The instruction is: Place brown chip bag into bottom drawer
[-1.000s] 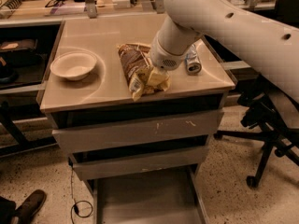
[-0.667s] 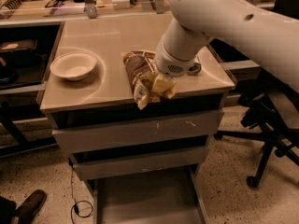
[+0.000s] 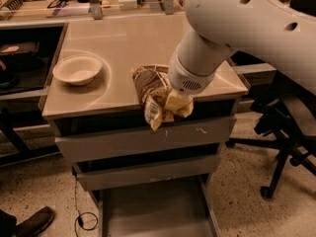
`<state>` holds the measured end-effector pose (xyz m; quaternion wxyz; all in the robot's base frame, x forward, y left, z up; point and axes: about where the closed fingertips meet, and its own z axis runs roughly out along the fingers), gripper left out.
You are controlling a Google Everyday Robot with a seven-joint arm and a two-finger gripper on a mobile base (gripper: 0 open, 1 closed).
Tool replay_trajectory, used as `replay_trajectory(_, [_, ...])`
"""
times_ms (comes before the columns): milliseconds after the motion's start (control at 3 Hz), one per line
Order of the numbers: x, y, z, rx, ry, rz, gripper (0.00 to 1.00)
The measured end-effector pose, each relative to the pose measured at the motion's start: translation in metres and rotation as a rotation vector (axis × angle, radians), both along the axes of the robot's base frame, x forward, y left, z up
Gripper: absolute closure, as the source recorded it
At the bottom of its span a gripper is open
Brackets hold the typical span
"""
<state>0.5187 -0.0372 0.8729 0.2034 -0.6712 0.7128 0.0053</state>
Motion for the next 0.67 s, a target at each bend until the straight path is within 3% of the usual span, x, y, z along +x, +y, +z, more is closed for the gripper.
replay_trajectory(667, [-0.077, -0.007, 0.004, -0.023, 0.079, -0.072, 1.0])
